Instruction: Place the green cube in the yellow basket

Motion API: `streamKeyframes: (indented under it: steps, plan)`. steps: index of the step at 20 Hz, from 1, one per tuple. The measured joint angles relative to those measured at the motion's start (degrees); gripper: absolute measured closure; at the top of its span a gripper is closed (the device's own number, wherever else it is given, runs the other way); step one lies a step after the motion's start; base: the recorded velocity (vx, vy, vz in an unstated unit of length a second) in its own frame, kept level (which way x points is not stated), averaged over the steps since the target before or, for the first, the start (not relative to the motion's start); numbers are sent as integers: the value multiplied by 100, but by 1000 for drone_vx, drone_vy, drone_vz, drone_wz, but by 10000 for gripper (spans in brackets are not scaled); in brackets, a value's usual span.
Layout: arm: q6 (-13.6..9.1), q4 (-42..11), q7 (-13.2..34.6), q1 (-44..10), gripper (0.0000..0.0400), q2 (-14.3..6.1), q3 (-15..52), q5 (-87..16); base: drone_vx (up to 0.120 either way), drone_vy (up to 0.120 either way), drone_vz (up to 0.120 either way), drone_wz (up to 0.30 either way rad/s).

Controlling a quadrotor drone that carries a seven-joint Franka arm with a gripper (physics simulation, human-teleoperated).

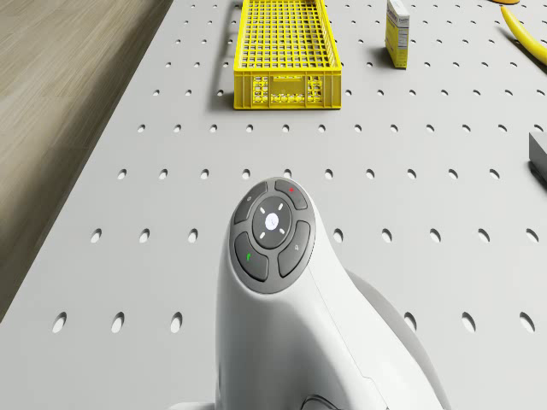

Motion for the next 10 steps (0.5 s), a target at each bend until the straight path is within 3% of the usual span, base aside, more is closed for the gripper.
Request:
streamKeyframes:
  steps: [4,7,10]
  plan:
    - [100,22,11,-21,95,-81,-56,-35,0,0,0,0]
    - [156,31,23,-38,124,-131,-69,-35,0,0,0,0]
    - [198,37,8,-55,129,-175,-69,-30,0,0,0,0]
